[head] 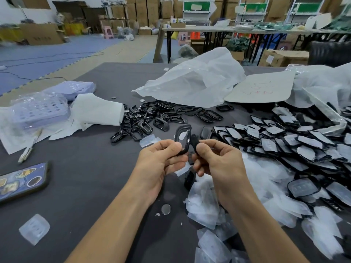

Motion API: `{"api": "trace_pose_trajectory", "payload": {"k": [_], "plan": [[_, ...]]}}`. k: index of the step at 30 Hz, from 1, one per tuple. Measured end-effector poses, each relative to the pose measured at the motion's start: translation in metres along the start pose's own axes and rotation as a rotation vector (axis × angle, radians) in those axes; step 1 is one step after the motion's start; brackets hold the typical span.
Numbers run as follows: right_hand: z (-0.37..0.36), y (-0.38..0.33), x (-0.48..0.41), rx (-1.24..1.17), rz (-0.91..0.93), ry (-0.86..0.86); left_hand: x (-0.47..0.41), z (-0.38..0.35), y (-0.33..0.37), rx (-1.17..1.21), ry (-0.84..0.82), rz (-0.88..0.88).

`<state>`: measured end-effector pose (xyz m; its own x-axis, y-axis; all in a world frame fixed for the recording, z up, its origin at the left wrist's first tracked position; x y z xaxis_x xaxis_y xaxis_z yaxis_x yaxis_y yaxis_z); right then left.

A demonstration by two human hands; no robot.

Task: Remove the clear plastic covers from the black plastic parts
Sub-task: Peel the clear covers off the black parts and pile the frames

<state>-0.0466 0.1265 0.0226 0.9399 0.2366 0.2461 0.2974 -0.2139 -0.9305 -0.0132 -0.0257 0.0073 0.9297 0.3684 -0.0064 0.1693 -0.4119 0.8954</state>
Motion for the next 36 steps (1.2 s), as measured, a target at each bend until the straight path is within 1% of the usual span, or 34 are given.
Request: {"api": "trace_pose_trajectory", "payload": {"k": [7, 12, 14, 17, 19, 24, 27, 29, 33, 36], "plan": [[0.001, -0.002, -0.002, 0.032, 0.013, -0.01, 0.0, -0.002, -0.003, -0.108, -0.046, -0.049], [0.013, -0.006, -0.003, -0.025, 0.038, 0.115, -0.003, 0.002, 0.003, -0.219, -0.016, -0.154], [0.017, -0.009, -0.003, 0.017, 0.042, 0.122, -0.004, 0.004, 0.006, -0.221, -0.015, -0.185], [0.013, -0.009, -0.004, 0.138, -0.008, 0.038, -0.004, 0.004, 0.008, -0.257, -0.029, -0.226], [0.01, -0.007, -0.004, 0.164, -0.074, -0.025, -0.005, 0.004, 0.01, -0.315, -0.026, -0.261], [0.004, -0.002, -0.004, 0.037, -0.174, -0.174, -0.005, 0.008, 0.017, -0.492, -0.009, -0.392], [-0.001, 0.003, -0.003, -0.011, -0.216, -0.208, -0.004, 0.008, 0.02, -0.597, -0.008, -0.466], [-0.001, 0.004, -0.003, -0.022, -0.206, -0.176, -0.004, 0.006, 0.018, -0.581, -0.028, -0.452], [0.0, 0.003, -0.002, -0.039, -0.136, -0.11, -0.001, -0.001, 0.009, -0.573, -0.123, -0.363], [0.001, 0.002, -0.001, -0.02, -0.135, -0.107, 0.0, -0.003, 0.006, -0.495, -0.114, -0.322]]}}
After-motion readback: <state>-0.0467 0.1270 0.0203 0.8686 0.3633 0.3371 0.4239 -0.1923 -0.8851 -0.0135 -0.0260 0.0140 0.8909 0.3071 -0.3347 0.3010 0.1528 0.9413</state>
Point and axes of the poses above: each hand's wrist, its own x-axis away from the middle knuckle, its own z-axis out of the back of the hand, y = z × x, the point moved 6 cm from there along -x, towards the middle knuckle, and after that the axes turned 14 degrees about -z, right-handed, at the moved point
